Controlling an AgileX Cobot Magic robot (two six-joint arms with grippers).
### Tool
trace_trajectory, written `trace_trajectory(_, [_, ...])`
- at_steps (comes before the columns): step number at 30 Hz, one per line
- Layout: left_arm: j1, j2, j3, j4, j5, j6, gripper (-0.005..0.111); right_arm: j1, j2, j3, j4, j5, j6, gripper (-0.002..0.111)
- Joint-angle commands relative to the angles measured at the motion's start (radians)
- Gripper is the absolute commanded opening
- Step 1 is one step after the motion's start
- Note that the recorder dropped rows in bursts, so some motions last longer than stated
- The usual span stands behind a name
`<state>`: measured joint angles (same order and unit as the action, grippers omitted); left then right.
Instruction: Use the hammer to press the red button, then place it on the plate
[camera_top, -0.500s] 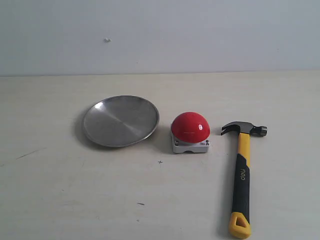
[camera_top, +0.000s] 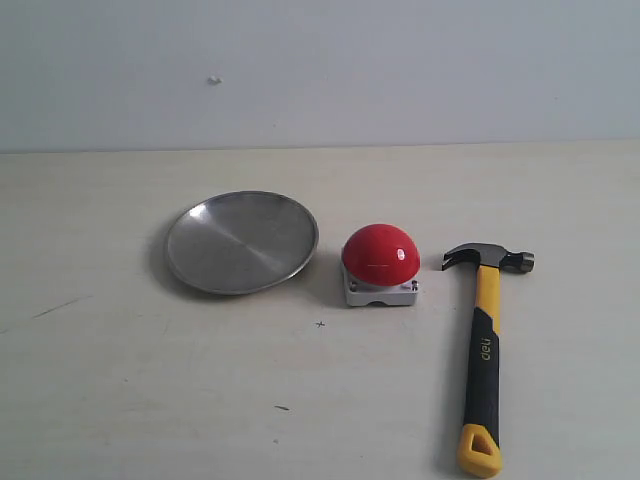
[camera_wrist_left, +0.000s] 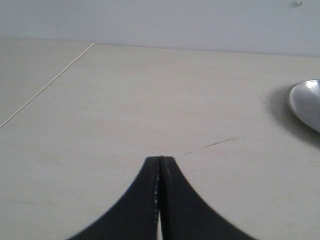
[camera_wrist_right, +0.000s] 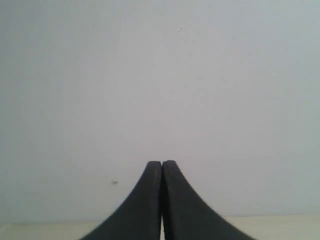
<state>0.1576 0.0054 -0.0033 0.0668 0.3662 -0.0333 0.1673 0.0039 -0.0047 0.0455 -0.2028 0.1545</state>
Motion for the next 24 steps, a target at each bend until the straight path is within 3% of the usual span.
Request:
trace_trajectory(1, [-0.005, -0.005, 0.003, -0.002, -0.005, -0.001, 0.0, -0.004, -0.004, 0.005, 0.017, -0.077, 0.201, 0.0])
trace_trajectory(4, [-0.005, -0.005, 0.003, -0.002, -0.005, -0.001, 0.0, -0.004, -0.004, 0.005, 0.09, -0.269, 0.217, 0.0])
trace_trajectory(7, [-0.005, -0.005, 0.003, -0.002, -0.005, -0.001, 0.0, -0.004, -0.004, -0.037, 0.23, -0.324, 0.122, 0.0])
trace_trajectory(15, [-0.005, -0.005, 0.003, -0.002, -0.005, -0.001, 0.0, -0.004, 0.318, -0.33, 0.412, -0.075, -0.33, 0.0])
trace_trajectory(24, [-0.005, -0.005, 0.003, -0.002, -0.005, -0.001, 0.0, -0.004, 0.924, -0.631, 0.348, 0.29, -0.453, 0.0])
